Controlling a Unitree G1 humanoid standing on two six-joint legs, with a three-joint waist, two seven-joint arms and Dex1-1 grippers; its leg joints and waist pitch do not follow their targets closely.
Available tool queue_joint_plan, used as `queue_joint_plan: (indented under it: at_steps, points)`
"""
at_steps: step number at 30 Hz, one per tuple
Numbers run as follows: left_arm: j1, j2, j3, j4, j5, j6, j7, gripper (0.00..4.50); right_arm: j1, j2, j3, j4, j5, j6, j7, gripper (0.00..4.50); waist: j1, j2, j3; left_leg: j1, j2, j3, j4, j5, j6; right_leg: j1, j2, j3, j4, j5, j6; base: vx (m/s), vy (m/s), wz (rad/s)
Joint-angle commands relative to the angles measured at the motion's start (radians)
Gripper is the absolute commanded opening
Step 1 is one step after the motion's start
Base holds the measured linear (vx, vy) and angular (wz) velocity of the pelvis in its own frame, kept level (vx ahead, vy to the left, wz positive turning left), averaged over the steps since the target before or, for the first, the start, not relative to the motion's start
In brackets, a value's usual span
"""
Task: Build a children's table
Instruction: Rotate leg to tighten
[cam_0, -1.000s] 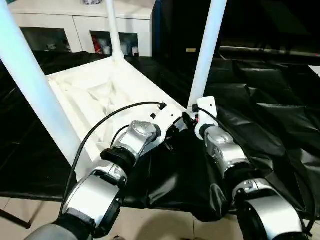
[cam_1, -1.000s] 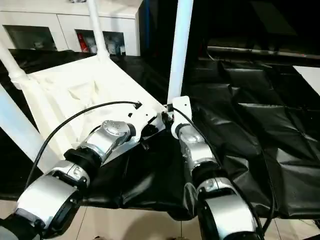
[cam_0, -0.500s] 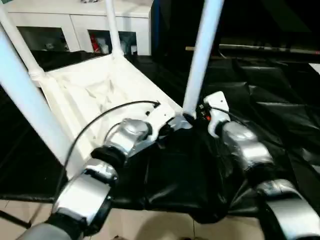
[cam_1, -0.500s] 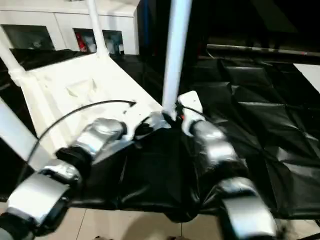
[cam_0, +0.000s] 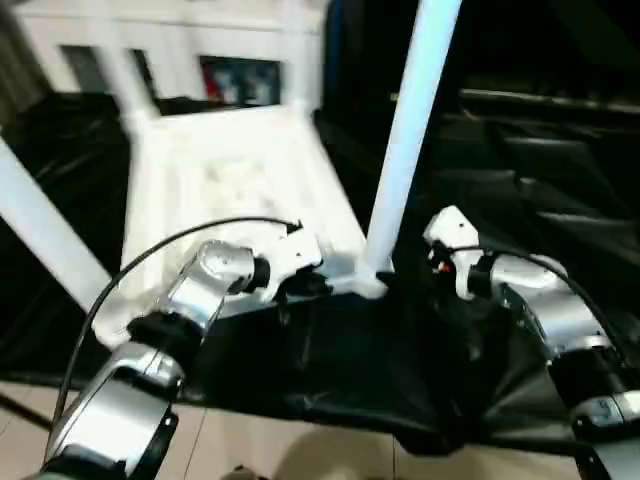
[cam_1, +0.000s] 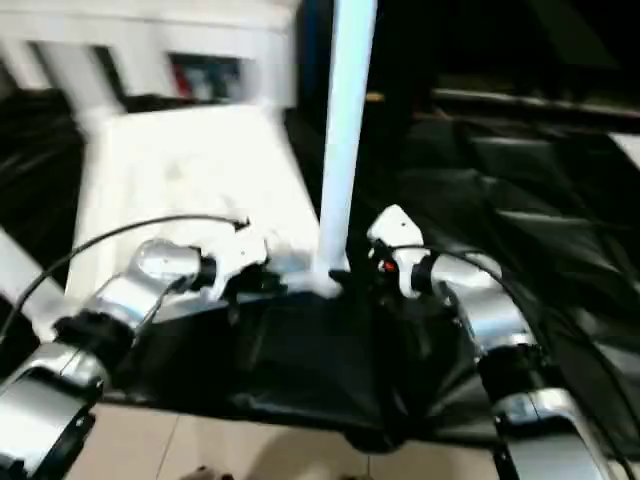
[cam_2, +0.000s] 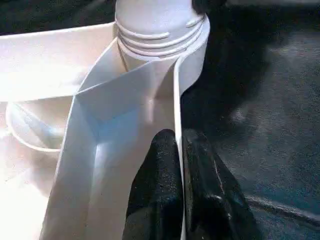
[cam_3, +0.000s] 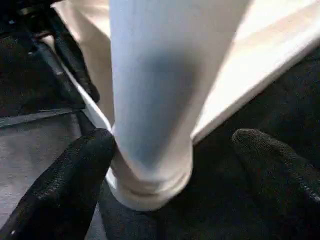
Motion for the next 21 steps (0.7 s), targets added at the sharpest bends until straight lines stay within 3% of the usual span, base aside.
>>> queue_joint_plan:
  at_steps: [1,8,11,21]
  points:
    - [0.015,-0.008,-0.035,-0.038,0.001,0.002,-0.034,0.0,0.018,-0.022,0.023,-0.033,-0.008,0.019,0.03,4.2,-0.005,-0.002,-0.067,0.018,0.026,-0.009,-0.072,-0.311,0.024,0.044,-0.04,0.031,-0.059,-0.269,-0.216,0.0,0.0,0.0]
    - [0.024,-0.008,-0.035,-0.072,-0.002,0.02,-0.048,0.0,0.029,-0.024,0.039,-0.046,-0.005,0.029,0.048,4.2,-0.005,-0.006,-0.07,0.016,0.022,-0.008,-0.067,-0.274,0.033,0.046,-0.041,0.032,-0.056,-0.244,-0.217,0.0,0.0,0.0]
    - [0.027,-0.009,-0.034,-0.088,-0.003,0.032,-0.053,0.0,0.019,-0.008,0.025,-0.029,-0.007,0.025,0.031,4.2,-0.005,-0.002,-0.071,0.015,0.024,-0.008,-0.066,-0.258,0.033,0.047,-0.041,0.032,-0.052,-0.215,-0.226,0.0,0.0,0.0]
    - [0.037,-0.005,-0.04,-0.102,-0.001,0.039,-0.059,0.0,-0.013,0.039,0.022,0.03,-0.002,0.008,0.011,4.2,-0.006,-0.004,-0.072,0.016,0.022,-0.007,-0.065,-0.258,0.03,0.047,-0.04,0.031,-0.052,-0.212,-0.23,0.0,0.0,0.0]
